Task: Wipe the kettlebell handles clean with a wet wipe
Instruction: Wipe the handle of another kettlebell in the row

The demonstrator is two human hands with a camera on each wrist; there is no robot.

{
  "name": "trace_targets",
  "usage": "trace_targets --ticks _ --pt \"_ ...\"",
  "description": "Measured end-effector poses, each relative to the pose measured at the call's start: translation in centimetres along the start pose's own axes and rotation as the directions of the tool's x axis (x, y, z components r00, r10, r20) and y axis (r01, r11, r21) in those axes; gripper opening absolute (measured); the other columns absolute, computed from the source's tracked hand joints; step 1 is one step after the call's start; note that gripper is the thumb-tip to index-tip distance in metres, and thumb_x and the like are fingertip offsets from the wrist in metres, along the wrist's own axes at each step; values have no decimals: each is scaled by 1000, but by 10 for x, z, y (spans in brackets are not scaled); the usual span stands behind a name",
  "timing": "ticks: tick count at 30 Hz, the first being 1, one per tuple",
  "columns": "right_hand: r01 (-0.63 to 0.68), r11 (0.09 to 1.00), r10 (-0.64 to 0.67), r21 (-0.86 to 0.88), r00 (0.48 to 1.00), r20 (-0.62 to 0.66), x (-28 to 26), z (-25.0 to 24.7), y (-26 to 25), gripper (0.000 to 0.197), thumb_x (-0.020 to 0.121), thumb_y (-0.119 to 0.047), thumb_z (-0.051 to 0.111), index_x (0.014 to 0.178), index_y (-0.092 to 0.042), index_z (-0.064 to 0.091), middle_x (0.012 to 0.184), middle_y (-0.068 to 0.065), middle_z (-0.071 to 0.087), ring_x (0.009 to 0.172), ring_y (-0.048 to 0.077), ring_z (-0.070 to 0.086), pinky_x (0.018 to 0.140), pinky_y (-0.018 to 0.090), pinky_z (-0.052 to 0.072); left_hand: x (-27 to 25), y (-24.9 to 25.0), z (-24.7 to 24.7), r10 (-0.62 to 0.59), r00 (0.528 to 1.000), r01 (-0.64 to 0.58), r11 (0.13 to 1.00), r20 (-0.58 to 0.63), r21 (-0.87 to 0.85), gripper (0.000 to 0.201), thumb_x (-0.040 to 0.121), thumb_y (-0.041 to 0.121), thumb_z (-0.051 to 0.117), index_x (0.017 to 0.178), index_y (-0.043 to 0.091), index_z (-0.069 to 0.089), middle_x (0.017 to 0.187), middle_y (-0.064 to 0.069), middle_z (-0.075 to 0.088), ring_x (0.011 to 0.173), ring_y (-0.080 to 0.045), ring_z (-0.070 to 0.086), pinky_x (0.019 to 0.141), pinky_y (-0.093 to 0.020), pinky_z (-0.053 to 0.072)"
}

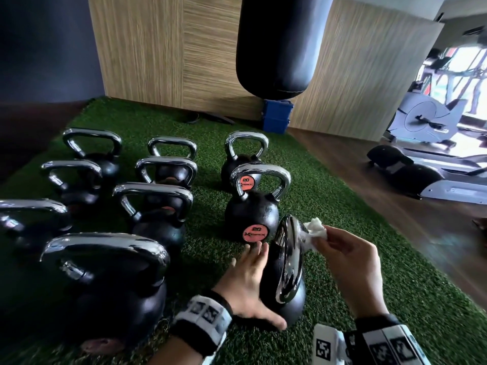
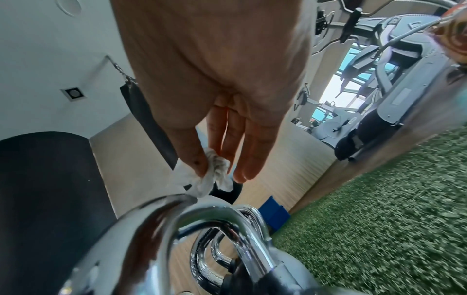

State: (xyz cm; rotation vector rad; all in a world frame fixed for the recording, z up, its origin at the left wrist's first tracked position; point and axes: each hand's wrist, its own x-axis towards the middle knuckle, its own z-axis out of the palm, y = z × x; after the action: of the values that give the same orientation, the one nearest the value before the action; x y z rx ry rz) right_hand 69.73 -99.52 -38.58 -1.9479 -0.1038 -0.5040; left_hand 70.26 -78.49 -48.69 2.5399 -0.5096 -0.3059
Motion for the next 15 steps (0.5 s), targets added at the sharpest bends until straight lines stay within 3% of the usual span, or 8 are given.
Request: trace_targets --ticks 1,3,5,9,13,15 --pt "-21 1000 21 -6 1000 6 0 0 5 26 77 -23 84 102 -24 79 86 -13 79 82 6 76 82 38 61 4 3 15 13 994 -14 1000 -109 -4 158 47 90 69 155 30 -30 168 8 -21 155 -18 -15 128 -51 1" --pt "-58 998 59 -22 998 21 -1 0 14 25 76 -24 85 101 -27 79 83 -13 78 80 6 76 80 38 61 9 6 34 59 942 -75 997 -331 -35 145 57 86 67 161 19 -9 169 0 6 156 -21 8 128 -45 14" --pt "-85 995 86 -42 996 25 -2 2 22 24 75 -26 86 98 -28 79 81 -15 78 78 4 75 78 34 60 13 4 38 113 891 -144 989 -441 -38 131 64 80 67 160 15 8 163 -2 23 151 -22 22 126 -41 22" --pt "-121 986 123 -118 992 11 0 9 37 15 76 -30 83 91 -29 79 73 -16 76 68 9 73 63 26 59 18 -6 25 165 901 -213 974 -400 -76 125 61 73 75 158 19 19 159 3 33 145 -18 32 123 -39 29" --pt "-164 975 159 -149 986 -46 4 13 58 18 78 -27 83 95 -25 77 72 -16 75 63 -2 70 51 10 52 21 -22 -5 262 942 -294 946 -209 -136 116 60 62 88 152 31 25 152 7 39 132 -6 36 121 -36 29" --pt "-207 971 207 -121 978 -17 9 20 67 25 80 -25 82 102 -15 77 84 -5 77 72 8 74 63 26 62 21 -23 -11 316 929 -341 934 -192 -108 115 61 60 89 153 31 25 152 7 38 128 1 30 118 -30 22"
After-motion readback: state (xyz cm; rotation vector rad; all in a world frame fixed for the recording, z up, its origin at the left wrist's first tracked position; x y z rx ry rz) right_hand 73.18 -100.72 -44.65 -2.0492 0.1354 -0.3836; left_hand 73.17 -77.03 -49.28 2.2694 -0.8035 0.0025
